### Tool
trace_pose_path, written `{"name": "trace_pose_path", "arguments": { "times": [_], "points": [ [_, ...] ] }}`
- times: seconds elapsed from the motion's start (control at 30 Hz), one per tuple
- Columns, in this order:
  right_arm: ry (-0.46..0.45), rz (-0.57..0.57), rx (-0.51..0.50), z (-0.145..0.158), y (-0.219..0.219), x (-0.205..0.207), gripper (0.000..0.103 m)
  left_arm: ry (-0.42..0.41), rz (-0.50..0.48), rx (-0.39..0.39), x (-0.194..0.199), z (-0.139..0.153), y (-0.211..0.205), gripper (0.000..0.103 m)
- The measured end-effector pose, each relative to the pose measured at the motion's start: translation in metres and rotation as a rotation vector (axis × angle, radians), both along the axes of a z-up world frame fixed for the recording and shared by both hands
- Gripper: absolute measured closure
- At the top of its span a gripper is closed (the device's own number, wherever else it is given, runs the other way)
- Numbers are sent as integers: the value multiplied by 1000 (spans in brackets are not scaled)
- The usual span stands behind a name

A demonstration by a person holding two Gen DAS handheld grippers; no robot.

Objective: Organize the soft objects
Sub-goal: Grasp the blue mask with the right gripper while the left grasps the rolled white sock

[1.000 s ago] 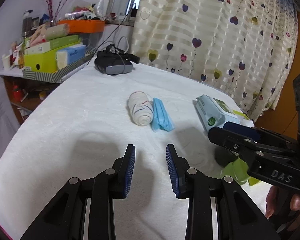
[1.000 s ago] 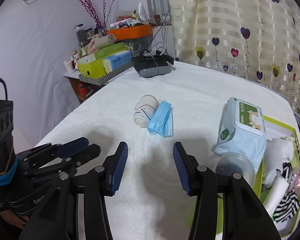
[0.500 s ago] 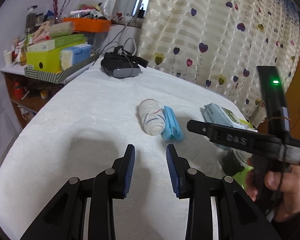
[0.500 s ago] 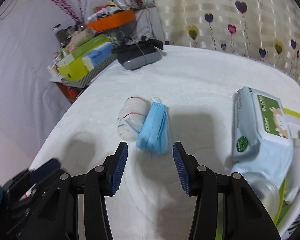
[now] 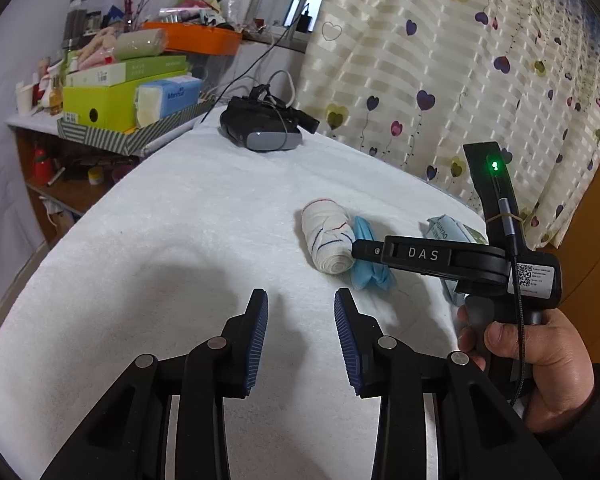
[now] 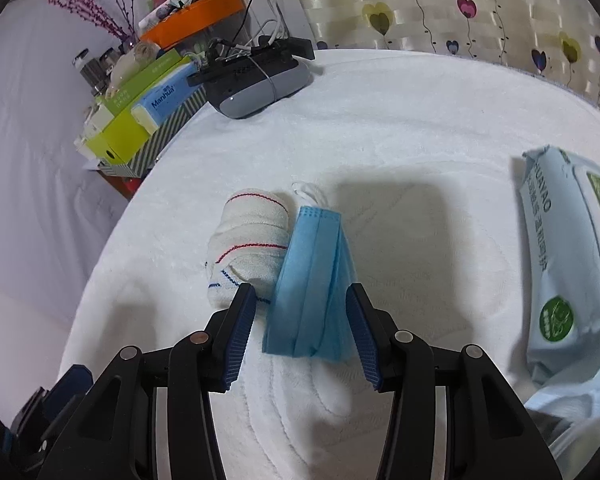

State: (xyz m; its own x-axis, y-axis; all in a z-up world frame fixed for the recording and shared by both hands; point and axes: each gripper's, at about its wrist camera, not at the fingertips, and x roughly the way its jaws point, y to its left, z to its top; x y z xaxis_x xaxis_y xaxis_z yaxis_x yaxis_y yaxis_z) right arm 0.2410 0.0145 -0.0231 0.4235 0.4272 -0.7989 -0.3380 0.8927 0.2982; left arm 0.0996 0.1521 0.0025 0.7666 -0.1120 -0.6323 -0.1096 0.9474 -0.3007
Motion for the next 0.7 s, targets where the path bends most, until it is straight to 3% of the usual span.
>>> {"name": "trace_pose_path", "arguments": {
  "times": [0.37, 0.47, 0.5, 0.7],
  "points": [
    [59, -39, -15, -10, -13, 5, 55, 0, -4, -1, 3, 3, -4, 69],
    [55, -28, -22, -13, -10, 6, 80, 0, -9, 7, 3, 5, -8, 69],
    [43, -28, -17, -11, -10, 4, 83, 0, -11, 10, 4, 6, -9, 69],
    [-32, -21, 7, 12, -23, -11, 85, 9, -25, 22, 12, 8, -17, 69]
  ]
}}
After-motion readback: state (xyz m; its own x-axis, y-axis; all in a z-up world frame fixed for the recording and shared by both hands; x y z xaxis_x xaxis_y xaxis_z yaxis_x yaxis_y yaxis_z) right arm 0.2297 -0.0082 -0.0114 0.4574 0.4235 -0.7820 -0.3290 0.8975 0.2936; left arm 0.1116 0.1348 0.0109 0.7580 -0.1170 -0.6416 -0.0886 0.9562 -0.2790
